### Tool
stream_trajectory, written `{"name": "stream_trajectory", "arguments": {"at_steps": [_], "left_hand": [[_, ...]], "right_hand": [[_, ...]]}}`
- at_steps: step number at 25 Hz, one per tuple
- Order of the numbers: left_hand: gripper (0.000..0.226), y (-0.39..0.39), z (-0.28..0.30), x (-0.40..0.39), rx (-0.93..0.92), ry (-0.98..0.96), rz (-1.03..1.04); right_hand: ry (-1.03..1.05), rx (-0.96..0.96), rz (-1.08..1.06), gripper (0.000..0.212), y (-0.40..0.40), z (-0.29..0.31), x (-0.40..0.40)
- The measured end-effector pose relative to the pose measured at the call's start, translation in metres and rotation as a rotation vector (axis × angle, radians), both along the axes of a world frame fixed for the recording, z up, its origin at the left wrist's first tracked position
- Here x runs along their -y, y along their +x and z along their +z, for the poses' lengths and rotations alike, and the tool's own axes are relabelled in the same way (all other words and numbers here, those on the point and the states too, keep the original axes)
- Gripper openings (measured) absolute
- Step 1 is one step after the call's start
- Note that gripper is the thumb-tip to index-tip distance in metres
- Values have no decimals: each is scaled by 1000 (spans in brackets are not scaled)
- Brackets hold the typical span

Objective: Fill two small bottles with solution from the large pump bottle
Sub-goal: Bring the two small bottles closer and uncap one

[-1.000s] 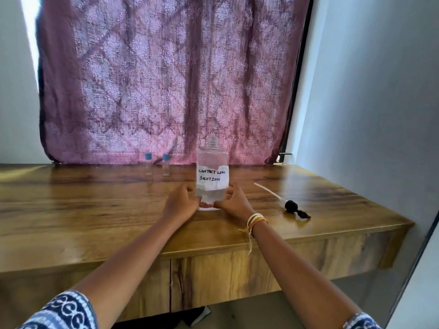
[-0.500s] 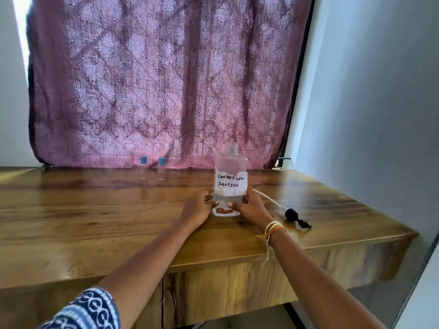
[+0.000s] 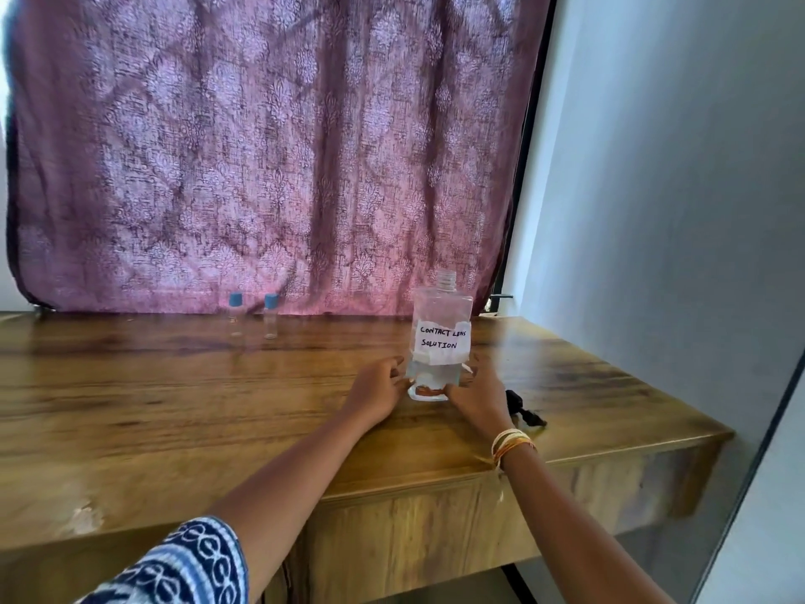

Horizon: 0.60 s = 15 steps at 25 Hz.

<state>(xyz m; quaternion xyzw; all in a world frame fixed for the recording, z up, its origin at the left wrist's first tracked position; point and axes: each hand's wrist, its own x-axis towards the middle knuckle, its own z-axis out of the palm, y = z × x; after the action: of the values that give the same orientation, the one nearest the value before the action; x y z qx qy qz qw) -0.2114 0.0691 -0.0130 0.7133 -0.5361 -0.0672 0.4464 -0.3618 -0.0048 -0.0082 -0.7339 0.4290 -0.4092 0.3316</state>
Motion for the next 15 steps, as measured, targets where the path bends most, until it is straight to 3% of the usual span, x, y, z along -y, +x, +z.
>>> {"name": "stream_trajectory", "arguments": {"at_steps": [4, 7, 15], "left_hand": [[41, 23, 3, -24, 65, 57, 46], [37, 45, 10, -47, 75, 55, 89], [32, 132, 16, -103, 99, 14, 278]], "right_hand": [[-333, -32, -190, 54, 7, -4, -44], [-515, -57, -119, 44, 25, -1, -72], [-413, -270, 259, 39, 128, 11, -92]]}}
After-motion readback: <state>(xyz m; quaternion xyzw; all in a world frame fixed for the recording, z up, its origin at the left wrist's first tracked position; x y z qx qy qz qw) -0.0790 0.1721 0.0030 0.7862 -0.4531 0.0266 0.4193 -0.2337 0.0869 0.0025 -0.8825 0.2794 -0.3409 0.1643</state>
